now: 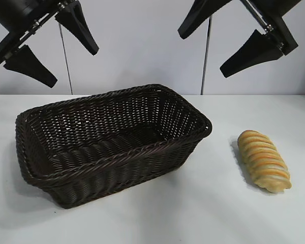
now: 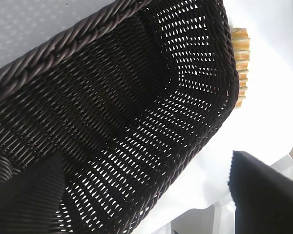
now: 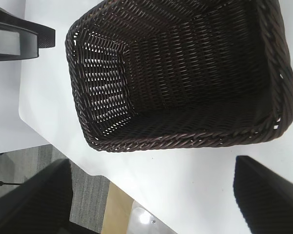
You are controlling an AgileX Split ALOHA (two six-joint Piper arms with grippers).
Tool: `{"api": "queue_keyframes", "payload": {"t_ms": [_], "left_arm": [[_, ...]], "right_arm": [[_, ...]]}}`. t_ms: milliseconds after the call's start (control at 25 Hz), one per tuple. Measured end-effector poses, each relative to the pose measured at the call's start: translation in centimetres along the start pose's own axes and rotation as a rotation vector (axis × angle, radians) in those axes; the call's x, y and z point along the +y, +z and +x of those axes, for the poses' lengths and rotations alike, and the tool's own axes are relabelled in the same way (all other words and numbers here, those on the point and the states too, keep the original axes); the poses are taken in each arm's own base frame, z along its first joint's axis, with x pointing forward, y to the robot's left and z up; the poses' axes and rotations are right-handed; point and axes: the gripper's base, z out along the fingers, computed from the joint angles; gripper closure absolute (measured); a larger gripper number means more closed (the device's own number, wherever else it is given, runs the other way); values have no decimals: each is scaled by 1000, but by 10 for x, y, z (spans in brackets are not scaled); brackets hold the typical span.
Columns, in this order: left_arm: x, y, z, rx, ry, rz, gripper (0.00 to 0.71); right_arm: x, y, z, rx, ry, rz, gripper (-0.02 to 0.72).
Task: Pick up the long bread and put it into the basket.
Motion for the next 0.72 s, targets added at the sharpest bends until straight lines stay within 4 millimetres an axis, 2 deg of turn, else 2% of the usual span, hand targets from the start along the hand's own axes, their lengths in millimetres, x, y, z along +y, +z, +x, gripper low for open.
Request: {"api": "queue_keyframes", "payload": {"t_ms": [520,640,720], "left_arm": [[-1,-2,-4,-32,5,-3,53],[-10,-16,-8,-19,14,14,53],[-18,-34,-17,-56,11,0,53]], "right_arm": [[0,0,0,1,0,0,81],[0,0,0,1,0,0,81],[0,0,0,1,0,0,81]]}}
